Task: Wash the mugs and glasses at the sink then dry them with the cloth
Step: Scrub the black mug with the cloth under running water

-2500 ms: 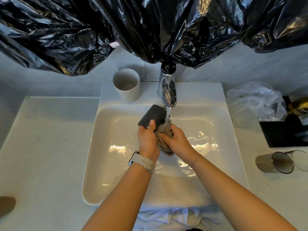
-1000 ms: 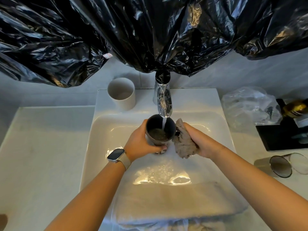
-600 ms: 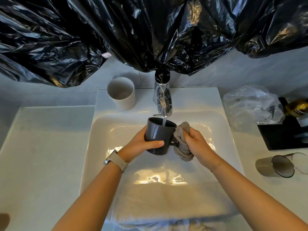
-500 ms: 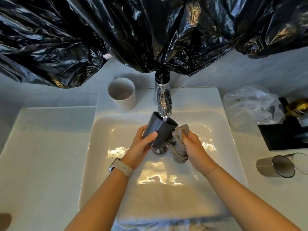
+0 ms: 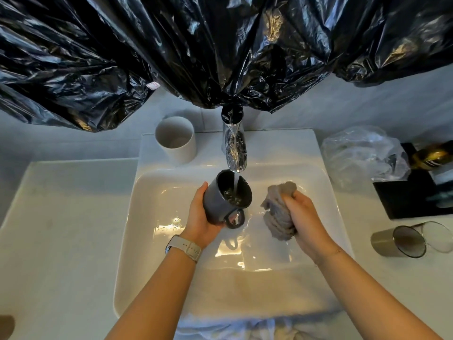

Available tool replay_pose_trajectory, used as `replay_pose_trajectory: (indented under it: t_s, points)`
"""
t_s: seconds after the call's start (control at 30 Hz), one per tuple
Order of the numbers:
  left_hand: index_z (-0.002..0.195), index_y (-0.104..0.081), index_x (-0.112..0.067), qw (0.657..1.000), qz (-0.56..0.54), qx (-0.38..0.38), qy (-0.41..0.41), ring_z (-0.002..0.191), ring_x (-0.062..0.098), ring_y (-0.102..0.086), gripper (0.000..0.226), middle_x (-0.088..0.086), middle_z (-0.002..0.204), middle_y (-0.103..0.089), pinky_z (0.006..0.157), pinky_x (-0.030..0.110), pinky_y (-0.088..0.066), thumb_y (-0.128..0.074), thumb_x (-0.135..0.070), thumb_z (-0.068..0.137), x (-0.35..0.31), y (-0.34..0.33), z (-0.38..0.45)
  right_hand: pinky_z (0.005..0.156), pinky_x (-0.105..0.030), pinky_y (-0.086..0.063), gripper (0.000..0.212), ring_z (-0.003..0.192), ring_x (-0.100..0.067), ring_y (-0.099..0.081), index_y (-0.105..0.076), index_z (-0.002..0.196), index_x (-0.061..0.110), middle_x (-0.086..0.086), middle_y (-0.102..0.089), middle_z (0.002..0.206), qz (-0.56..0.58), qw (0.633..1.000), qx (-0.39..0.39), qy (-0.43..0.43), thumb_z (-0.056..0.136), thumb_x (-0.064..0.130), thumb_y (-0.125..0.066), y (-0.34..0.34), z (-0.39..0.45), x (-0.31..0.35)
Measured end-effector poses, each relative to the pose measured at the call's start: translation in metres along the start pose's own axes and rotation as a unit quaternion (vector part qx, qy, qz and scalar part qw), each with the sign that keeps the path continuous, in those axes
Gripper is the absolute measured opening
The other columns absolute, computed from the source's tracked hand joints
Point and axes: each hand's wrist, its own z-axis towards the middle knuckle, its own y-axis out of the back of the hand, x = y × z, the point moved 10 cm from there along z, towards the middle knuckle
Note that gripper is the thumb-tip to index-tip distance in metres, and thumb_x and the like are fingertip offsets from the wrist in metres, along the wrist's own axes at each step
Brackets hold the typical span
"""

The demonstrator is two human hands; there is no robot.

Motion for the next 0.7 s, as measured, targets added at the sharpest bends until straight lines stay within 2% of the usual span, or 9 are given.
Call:
replay_pose_trajectory:
  t_s: [0.07, 0.17, 0.23, 0.27, 0.33, 0.47, 0.57, 0.63, 0.7]
  points:
    - [0.114, -0.070, -0.020, 1.000, 0.014, 0.014, 0.006, 0.097, 0.029, -0.067, 0.054, 0.013, 0.109, -0.073, 0.080, 0.041, -0.058, -0.068, -0.054, 0.073, -0.004, -0.002, 0.000, 0.043, -0.027, -0.036, 0.048, 0.045, -0.025, -0.044, -0.055, 0.084, -0.005, -0.017, -0.044, 0.059, -0.015, 1.000, 0.010, 0.012, 0.098, 0.041, -0.050, 0.000, 0.006, 0.018]
    - [0.125, -0.065, -0.016, 0.999, 0.037, 0.024, 0.006, 0.102, 0.031, -0.065, 0.062, 0.015, 0.113, -0.071, 0.090, 0.045, -0.052, -0.066, -0.054, 0.076, -0.008, -0.009, -0.002, 0.053, -0.037, -0.035, 0.033, 0.057, -0.034, -0.039, -0.047, 0.076, 0.002, -0.023, -0.041, 0.067, -0.061, 0.991, 0.115, -0.016, 0.093, 0.031, -0.047, -0.028, 0.017, 0.023]
    - [0.131, -0.062, -0.012, 0.998, 0.059, 0.032, 0.005, 0.109, 0.032, -0.061, 0.068, 0.018, 0.121, -0.067, 0.103, 0.049, -0.044, -0.063, -0.054, 0.078, -0.010, -0.013, -0.003, 0.069, -0.036, -0.045, 0.024, 0.074, -0.030, -0.058, -0.056, 0.086, 0.002, -0.019, -0.060, 0.079, -0.076, 0.981, 0.166, -0.064, 0.096, 0.021, -0.046, -0.042, 0.025, 0.013]
    - [0.133, -0.061, -0.011, 0.997, 0.073, 0.034, 0.002, 0.110, 0.032, -0.061, 0.068, 0.019, 0.124, -0.066, 0.105, 0.049, -0.043, -0.061, -0.055, 0.081, -0.012, -0.013, -0.004, 0.073, -0.029, -0.049, 0.016, 0.082, -0.020, -0.065, -0.061, 0.098, 0.007, -0.008, -0.069, 0.086, -0.081, 0.975, 0.190, -0.085, 0.096, 0.015, -0.049, -0.048, 0.027, 0.008]
    - [0.131, -0.061, -0.011, 0.995, 0.097, 0.035, -0.003, 0.106, 0.029, -0.064, 0.064, 0.018, 0.122, -0.068, 0.094, 0.044, -0.051, -0.056, -0.055, 0.085, -0.016, -0.012, -0.005, 0.072, -0.020, -0.053, 0.020, 0.088, -0.009, -0.070, -0.063, 0.113, 0.011, 0.002, -0.073, 0.094, -0.107, 0.964, 0.217, -0.110, 0.094, 0.009, -0.058, -0.053, 0.033, 0.000]
    - [0.126, -0.063, -0.010, 0.984, 0.169, 0.057, -0.011, 0.100, 0.028, -0.067, 0.064, 0.017, 0.117, -0.069, 0.083, 0.040, -0.055, -0.058, -0.054, 0.080, -0.023, -0.014, -0.005, 0.078, -0.025, -0.055, 0.022, 0.092, -0.019, -0.070, -0.070, 0.099, 0.013, -0.004, -0.075, 0.095, -0.242, 0.951, 0.159, -0.106, 0.081, 0.023, -0.078, -0.048, 0.051, -0.009]
    - [0.118, -0.067, -0.014, 0.974, 0.213, 0.080, -0.012, 0.092, 0.024, -0.071, 0.050, 0.013, 0.108, -0.073, 0.081, 0.038, -0.059, -0.058, -0.052, 0.085, -0.027, -0.021, -0.003, 0.076, -0.026, -0.051, 0.019, 0.090, -0.021, -0.065, -0.067, 0.096, 0.015, -0.003, -0.070, 0.094, -0.364, 0.922, 0.113, -0.071, 0.080, 0.020, -0.076, -0.050, 0.062, -0.008]
    - [0.118, -0.067, -0.015, 0.974, 0.210, 0.079, 0.005, 0.091, 0.024, -0.071, 0.052, 0.013, 0.106, -0.073, 0.082, 0.040, -0.059, -0.060, -0.052, 0.082, -0.025, -0.021, 0.000, 0.067, -0.024, -0.047, 0.019, 0.085, -0.023, -0.062, -0.066, 0.099, 0.015, -0.003, -0.067, 0.089, -0.442, 0.894, 0.067, 0.005, 0.082, 0.021, -0.073, -0.053, 0.066, 0.008]
    - [0.116, -0.068, -0.013, 0.978, 0.192, 0.068, 0.045, 0.092, 0.028, -0.069, 0.055, 0.016, 0.106, -0.072, 0.082, 0.042, -0.057, -0.062, -0.052, 0.078, -0.016, -0.018, 0.003, 0.052, -0.021, -0.034, 0.013, 0.068, -0.018, -0.052, -0.056, 0.078, 0.024, 0.009, -0.056, 0.071, -0.521, 0.843, 0.006, 0.136, 0.081, 0.025, -0.070, -0.062, 0.062, 0.039]
